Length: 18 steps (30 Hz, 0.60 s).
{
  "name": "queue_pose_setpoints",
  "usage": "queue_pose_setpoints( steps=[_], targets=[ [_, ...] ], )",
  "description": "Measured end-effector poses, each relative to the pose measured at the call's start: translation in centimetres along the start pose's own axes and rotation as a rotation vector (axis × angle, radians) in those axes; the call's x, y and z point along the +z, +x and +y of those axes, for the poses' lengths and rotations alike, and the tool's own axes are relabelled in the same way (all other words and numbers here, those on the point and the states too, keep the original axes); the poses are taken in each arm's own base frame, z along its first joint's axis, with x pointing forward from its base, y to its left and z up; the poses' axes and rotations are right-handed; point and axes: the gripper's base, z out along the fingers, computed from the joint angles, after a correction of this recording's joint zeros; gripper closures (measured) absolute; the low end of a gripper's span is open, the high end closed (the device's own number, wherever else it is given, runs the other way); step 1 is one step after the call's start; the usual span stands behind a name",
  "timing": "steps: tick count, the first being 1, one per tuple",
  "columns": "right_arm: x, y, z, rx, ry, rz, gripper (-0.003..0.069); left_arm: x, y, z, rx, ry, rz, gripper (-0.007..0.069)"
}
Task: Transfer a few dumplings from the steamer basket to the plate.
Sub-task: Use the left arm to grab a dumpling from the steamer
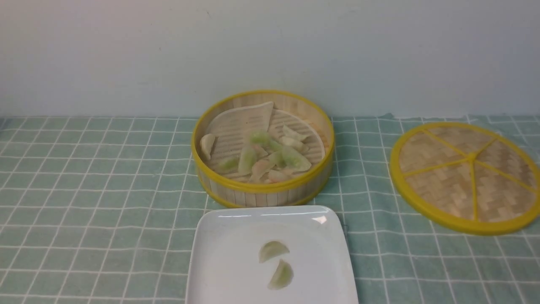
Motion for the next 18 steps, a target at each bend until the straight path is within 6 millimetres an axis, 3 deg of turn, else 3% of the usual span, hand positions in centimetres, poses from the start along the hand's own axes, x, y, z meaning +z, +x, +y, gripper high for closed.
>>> queue_pose_setpoints(
  steps=[1, 2, 5, 6, 7, 9, 10, 12, 15, 16, 18],
  targets=[
    [0.0, 0.0, 0.0, 0.014, 0.0, 0.0, 0.0673, 0.0, 0.0, 0.0, 0.0, 0.0, 0.0, 0.0631],
    [0.0, -0.7, 0.1, 0.172, -0.016, -0.073, 0.0673, 0.2, -1.5, -1.8, 0.007, 0.041, 0.023, 0.0631],
    [-0.1, -1.3, 0.1, 0.292, -0.028, -0.146, 0.0673, 1.0, -4.1, -5.0, 0.062, 0.09, 0.111, 0.0631],
    [-0.2, -1.7, 0.0, 0.341, -0.031, -0.182, 0.0673, 2.2, -4.9, -6.6, 0.108, 0.088, 0.238, 0.0631],
    [-0.2, -1.7, 0.0, 0.344, -0.031, -0.182, 0.0673, 2.3, -5.0, -6.8, 0.11, 0.088, 0.256, 0.0631],
    [-0.2, -1.9, -0.1, 0.379, -0.034, -0.215, 0.0673, 4.9, -6.0, -9.4, 0.173, 0.07, 0.535, 0.0631],
    [-0.2, -2.0, -0.1, 0.383, -0.034, -0.217, 0.0673, 5.2, -5.8, -9.3, 0.178, 0.063, 0.548, 0.0631],
    [-0.2, -2.1, 0.0, 0.399, -0.042, -0.219, 0.0673, 8.4, -5.3, -10.4, 0.248, 0.031, 0.839, 0.0631],
    [-0.4, -3.2, 1.8, 0.353, -0.092, -0.065, 0.0673, 12.3, -3.8, -10.2, 0.336, 0.02, 1.086, 0.0631],
    [-0.5, -3.1, 2.0, 0.342, -0.093, -0.035, 0.0673, 12.3, -3.9, -10.2, 0.343, 0.026, 1.087, 0.0631],
    [-0.7, -4.8, 3.8, 0.227, -0.117, 0.119, 0.0673, 15.1, -2.0, -9.1, 0.381, 0.014, 1.214, 0.0631]
  ],
)
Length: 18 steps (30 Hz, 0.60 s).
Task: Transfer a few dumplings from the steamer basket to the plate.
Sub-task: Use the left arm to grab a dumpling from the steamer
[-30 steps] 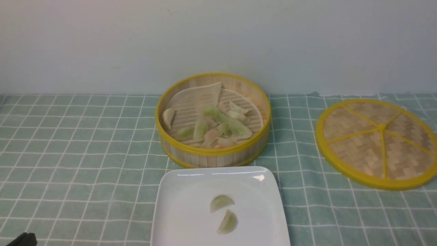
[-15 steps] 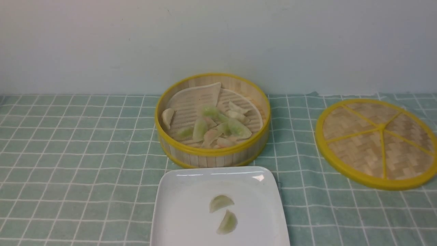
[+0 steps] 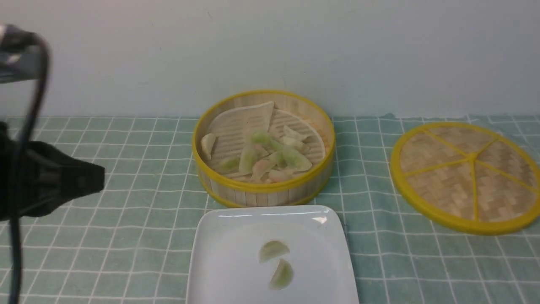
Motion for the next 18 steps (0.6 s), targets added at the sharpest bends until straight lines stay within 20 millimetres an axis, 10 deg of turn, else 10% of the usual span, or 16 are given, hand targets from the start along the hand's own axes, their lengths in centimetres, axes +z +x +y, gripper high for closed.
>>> queue_pose_setpoints(
  steps=[11, 18],
  targets=[
    [5.8, -3.6, 4.9, -0.426, 0.131, 0.843, 0.0673, 7.3, -4.5, 2.3, 0.078, -0.005, 0.188, 0.0631],
    [8.5, -3.2, 4.4, -0.444, 0.154, 0.957, 0.0673, 11.9, -7.8, 0.7, 0.248, -0.014, 0.251, 0.0631]
  ],
)
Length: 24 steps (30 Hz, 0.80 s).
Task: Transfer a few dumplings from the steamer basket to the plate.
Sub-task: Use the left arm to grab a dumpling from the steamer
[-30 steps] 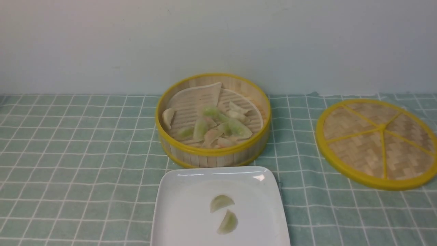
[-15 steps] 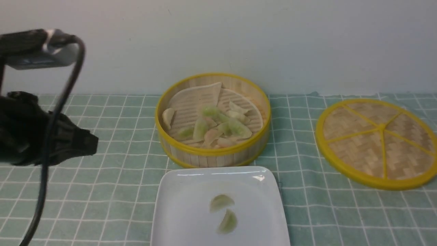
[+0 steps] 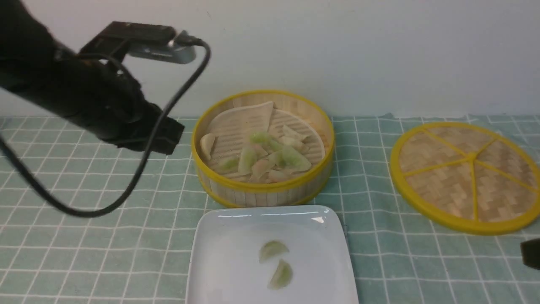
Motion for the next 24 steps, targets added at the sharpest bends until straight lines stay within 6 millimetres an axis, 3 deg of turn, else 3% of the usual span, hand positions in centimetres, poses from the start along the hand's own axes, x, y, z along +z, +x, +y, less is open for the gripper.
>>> queue_pose_setpoints(
  steps=[1, 5, 10, 11, 13, 17, 24],
  targets=[
    [0.3, -0.1, -0.1, 0.001, -0.001, 0.015, 0.0673, 1.2, -1.4, -0.4, 0.042, -0.008, 0.013, 0.0629],
    [0.5, -0.2, 0.0, 0.01, -0.011, 0.022, 0.0673, 4.8, -3.5, -0.5, 0.108, -0.036, 0.067, 0.0592],
    [0.5, -0.2, 0.1, 0.023, -0.03, 0.019, 0.0673, 10.3, -5.2, -0.3, 0.147, -0.045, 0.135, 0.0445],
    [0.5, -0.2, 0.2, 0.023, -0.031, 0.019, 0.0673, 10.2, -5.3, -0.3, 0.146, -0.045, 0.131, 0.0445],
    [0.5, -0.2, 0.2, 0.028, -0.038, 0.018, 0.0673, 13.5, -5.9, 0.4, 0.126, -0.064, 0.165, 0.0334],
    [0.5, -0.3, 0.3, 0.031, -0.043, 0.017, 0.0673, 16.3, -6.4, 1.5, 0.124, -0.115, 0.196, 0.024],
    [0.5, -0.3, 0.3, 0.032, -0.044, 0.017, 0.0672, 20.6, -6.0, 2.8, 0.147, -0.154, 0.248, 0.0187]
  ],
)
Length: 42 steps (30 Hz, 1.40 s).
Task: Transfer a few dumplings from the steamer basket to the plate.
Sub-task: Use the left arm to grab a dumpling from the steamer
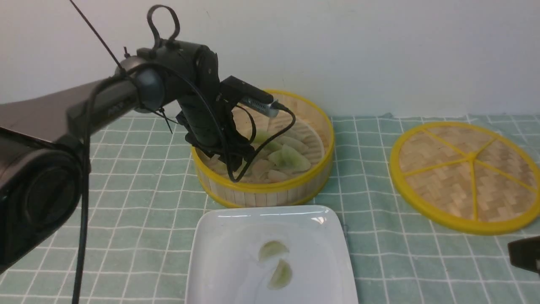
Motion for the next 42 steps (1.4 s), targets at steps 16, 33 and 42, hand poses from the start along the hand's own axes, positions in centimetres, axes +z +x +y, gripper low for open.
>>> queue_pose_setpoints(
  steps=[16, 33, 42],
  targets=[
    [0.0, 0.0, 0.0, -0.001, -0.002, 0.001, 0.0669, 0.7, -0.5, -1.3, 0.142, -0.069, 0.017, 0.0608],
    [0.0, 0.0, 0.0, -0.001, -0.002, 0.002, 0.0669, 1.7, -0.9, -1.4, 0.093, -0.067, 0.029, 0.0154],
    [0.0, -0.1, 0.0, -0.001, -0.001, -0.006, 0.0669, 1.6, -1.0, -1.7, 0.076, -0.042, 0.045, 0.036]
  ],
)
